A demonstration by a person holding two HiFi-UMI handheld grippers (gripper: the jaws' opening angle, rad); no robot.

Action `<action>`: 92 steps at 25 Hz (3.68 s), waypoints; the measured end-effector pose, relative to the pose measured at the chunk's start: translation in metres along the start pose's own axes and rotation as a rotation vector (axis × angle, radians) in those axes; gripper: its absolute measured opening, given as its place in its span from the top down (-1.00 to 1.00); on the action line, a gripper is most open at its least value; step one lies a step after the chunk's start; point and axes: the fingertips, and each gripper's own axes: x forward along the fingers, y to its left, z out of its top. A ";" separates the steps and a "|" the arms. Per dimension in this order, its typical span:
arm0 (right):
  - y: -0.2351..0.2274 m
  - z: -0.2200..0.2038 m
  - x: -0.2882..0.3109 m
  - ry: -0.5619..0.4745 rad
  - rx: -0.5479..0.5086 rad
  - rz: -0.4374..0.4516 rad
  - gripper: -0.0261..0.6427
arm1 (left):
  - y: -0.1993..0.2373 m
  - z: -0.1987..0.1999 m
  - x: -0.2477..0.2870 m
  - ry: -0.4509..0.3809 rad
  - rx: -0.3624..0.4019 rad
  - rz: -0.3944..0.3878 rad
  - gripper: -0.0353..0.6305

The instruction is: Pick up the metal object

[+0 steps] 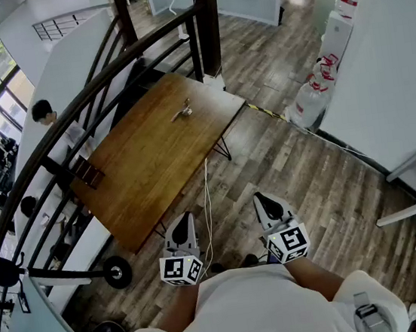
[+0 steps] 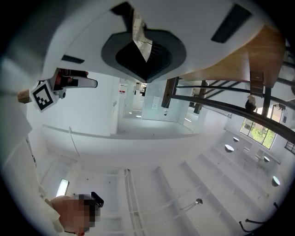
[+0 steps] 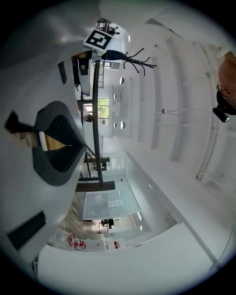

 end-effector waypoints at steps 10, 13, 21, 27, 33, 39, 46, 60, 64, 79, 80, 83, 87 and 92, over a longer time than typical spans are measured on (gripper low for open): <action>-0.026 0.005 -0.012 0.002 0.005 0.038 0.85 | -0.020 -0.003 0.024 0.013 -0.046 -0.006 0.85; -0.038 0.006 -0.017 0.004 0.013 0.056 0.85 | -0.032 0.000 0.035 0.001 -0.051 -0.016 0.85; -0.073 -0.004 -0.032 -0.032 0.106 0.108 0.84 | -0.077 -0.013 0.056 0.028 -0.035 -0.056 0.85; -0.099 -0.014 -0.040 -0.021 0.141 0.102 0.84 | -0.086 -0.017 0.063 0.038 -0.033 -0.017 0.85; -0.114 -0.033 -0.025 0.021 0.162 0.105 0.84 | -0.073 -0.030 0.074 0.051 -0.057 0.015 0.85; -0.127 -0.036 0.013 0.028 0.143 0.113 0.84 | -0.043 -0.049 0.107 0.044 -0.096 0.033 0.85; -0.168 -0.032 0.078 0.059 0.112 0.096 0.84 | 0.001 -0.038 0.180 -0.002 -0.113 0.031 0.85; -0.196 -0.013 0.237 0.099 0.091 0.136 0.84 | 0.112 -0.031 0.287 -0.034 -0.194 0.080 0.85; -0.197 -0.013 0.266 0.110 0.076 0.150 0.84 | 0.131 -0.032 0.301 -0.047 -0.220 0.091 0.85; -0.184 -0.002 0.351 0.121 0.120 0.291 0.84 | 0.187 -0.028 0.308 -0.100 -0.302 0.212 0.85; -0.181 -0.002 0.360 0.121 0.123 0.313 0.84 | 0.192 -0.028 0.309 -0.097 -0.297 0.229 0.85; -0.176 -0.007 0.392 0.136 0.129 0.372 0.84 | 0.210 -0.029 0.313 -0.089 -0.296 0.282 0.85; -0.177 -0.014 0.439 0.154 0.143 0.441 0.84 | 0.229 -0.029 0.331 -0.079 -0.283 0.336 0.85; -0.193 -0.023 0.497 0.211 0.164 0.538 0.84 | 0.252 -0.038 0.367 -0.062 -0.291 0.437 0.85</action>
